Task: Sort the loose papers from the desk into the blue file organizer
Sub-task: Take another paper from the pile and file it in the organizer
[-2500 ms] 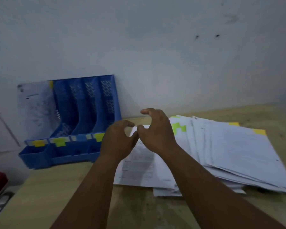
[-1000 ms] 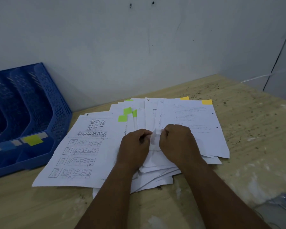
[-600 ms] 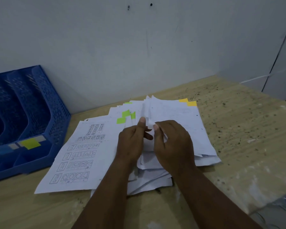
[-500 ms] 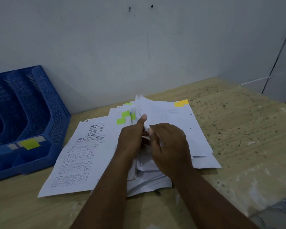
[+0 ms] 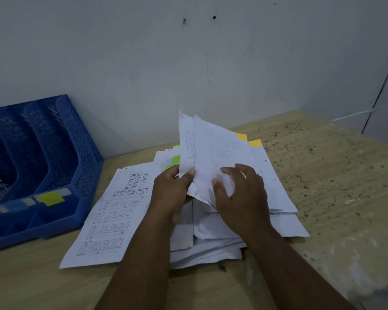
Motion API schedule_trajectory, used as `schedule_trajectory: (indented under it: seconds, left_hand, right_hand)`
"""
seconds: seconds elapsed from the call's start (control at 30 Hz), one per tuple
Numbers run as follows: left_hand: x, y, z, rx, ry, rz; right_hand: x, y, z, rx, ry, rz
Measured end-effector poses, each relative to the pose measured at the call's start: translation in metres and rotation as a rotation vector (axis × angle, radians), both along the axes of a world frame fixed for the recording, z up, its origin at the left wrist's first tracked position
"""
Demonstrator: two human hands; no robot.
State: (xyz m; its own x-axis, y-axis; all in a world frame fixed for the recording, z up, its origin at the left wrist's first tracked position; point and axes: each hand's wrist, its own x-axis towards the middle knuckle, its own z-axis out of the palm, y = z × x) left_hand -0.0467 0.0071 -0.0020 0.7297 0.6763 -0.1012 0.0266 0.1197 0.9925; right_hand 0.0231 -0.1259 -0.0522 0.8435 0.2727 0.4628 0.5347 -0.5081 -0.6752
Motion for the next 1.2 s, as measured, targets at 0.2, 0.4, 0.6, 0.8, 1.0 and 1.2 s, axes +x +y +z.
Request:
schedule_trajectory:
  seconds: [0.2,0.4,0.6,0.8,1.0,1.2]
  left_hand:
    - [-0.008,0.004,0.003,0.012,-0.008,0.000]
    - [-0.011,0.001,-0.002,-0.035,0.011,-0.026]
    - [-0.010,-0.003,-0.003,-0.060,0.017,-0.044]
    - [-0.010,-0.004,-0.002,-0.053,-0.003,-0.059]
    - [-0.008,-0.002,-0.012,-0.058,-0.016,-0.040]
    - [-0.005,0.002,-0.014,0.225,0.086,0.091]
  right_hand:
    - [0.019,-0.011,0.025,-0.216,0.379,-0.041]
    - [0.004,-0.006,0.025,-0.243,0.241,0.144]
    - [-0.012,0.004,0.028,-0.173,0.253,0.185]
    - [-0.015,0.005,0.036,-0.042,0.339,0.172]
    - [-0.020,0.011,0.040,-0.050,0.354,0.149]
    - [-0.019,0.009,0.047,-0.071,0.297,0.091]
